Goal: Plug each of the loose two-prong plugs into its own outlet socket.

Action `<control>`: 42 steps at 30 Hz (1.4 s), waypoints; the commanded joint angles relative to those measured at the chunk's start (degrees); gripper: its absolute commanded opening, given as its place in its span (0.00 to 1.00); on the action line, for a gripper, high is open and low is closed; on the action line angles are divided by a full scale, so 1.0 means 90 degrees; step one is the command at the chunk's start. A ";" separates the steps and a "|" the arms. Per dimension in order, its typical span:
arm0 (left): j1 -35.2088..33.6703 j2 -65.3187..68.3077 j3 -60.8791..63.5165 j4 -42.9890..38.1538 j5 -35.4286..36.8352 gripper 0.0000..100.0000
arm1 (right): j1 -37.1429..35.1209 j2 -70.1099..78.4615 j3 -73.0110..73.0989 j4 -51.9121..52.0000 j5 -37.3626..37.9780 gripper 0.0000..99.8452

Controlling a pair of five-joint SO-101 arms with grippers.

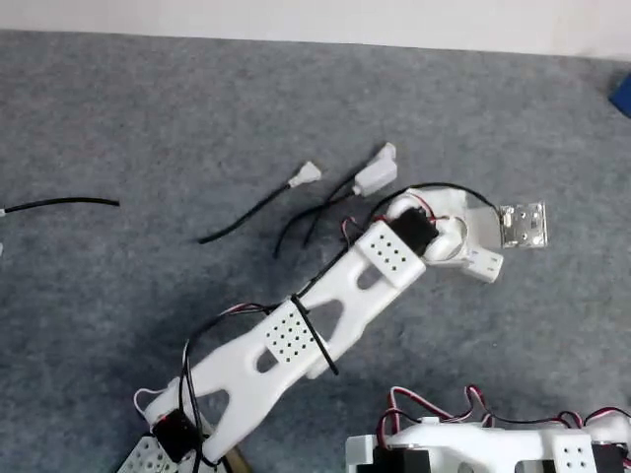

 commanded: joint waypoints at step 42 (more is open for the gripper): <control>0.0503 -0.0464 0.0005 0.1172 -0.0059 0.26 | -0.2183 -0.0151 -0.3414 0.4215 -0.0127 0.44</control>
